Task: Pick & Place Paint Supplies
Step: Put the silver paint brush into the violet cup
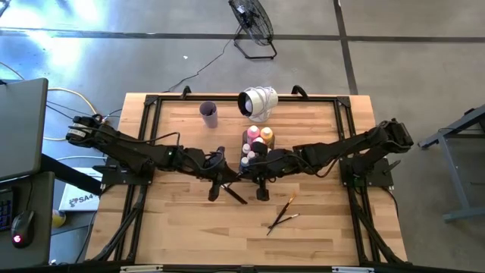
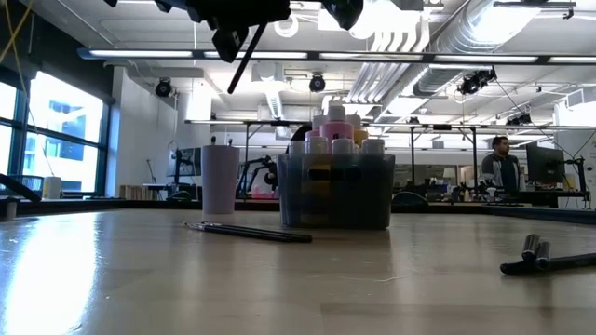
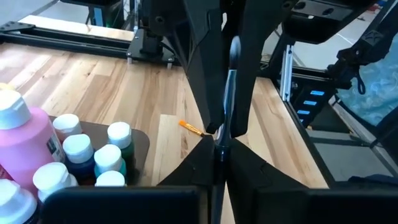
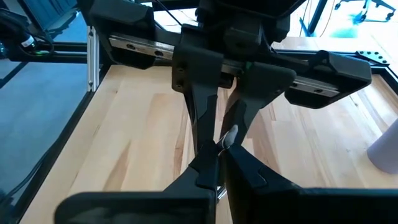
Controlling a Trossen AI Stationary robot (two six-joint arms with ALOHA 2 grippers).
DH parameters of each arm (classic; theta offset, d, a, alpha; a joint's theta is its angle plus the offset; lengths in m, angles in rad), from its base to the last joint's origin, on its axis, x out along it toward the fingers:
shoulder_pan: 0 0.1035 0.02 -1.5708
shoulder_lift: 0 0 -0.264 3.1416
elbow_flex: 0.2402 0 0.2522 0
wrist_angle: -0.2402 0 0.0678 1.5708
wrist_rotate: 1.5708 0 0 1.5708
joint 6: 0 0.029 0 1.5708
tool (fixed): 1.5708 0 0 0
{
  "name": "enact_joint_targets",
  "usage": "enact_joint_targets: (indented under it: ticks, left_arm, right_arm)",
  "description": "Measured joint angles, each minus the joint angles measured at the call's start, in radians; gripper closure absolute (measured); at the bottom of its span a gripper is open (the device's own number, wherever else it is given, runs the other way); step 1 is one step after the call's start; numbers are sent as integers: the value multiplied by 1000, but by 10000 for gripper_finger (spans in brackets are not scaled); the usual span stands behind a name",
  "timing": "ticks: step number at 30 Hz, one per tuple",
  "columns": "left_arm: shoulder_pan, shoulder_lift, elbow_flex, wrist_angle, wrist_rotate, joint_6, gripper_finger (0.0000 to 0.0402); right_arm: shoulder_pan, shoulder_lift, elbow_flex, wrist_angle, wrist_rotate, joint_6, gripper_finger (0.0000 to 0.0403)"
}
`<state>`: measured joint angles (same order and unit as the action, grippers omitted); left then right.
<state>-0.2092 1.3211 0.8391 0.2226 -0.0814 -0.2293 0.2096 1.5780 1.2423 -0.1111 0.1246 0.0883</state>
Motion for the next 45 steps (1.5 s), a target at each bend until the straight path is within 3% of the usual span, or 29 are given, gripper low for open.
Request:
enact_joint_targets:
  ticks: [13,22,25,33,39,45]
  left_arm:
    - [0,-2,0,0,32,-2,385]
    - [0,-7,0,-17,18,52,390]
    - [0,-35,-1,-62,-49,100,390]
    - [2,-222,-1,-216,-367,224,390]
    - [118,-383,0,-298,-426,248,390]
    - [370,-407,0,-302,-286,248,390]
  right_arm:
    - [0,-1,0,21,3,-5,364]
    - [22,-79,0,-18,45,-4,342]
    - [36,-139,0,-102,57,-4,336]
    - [94,-275,0,-325,65,149,352]
    - [197,-293,0,-441,272,181,395]
    - [322,-276,0,-500,454,246,400]
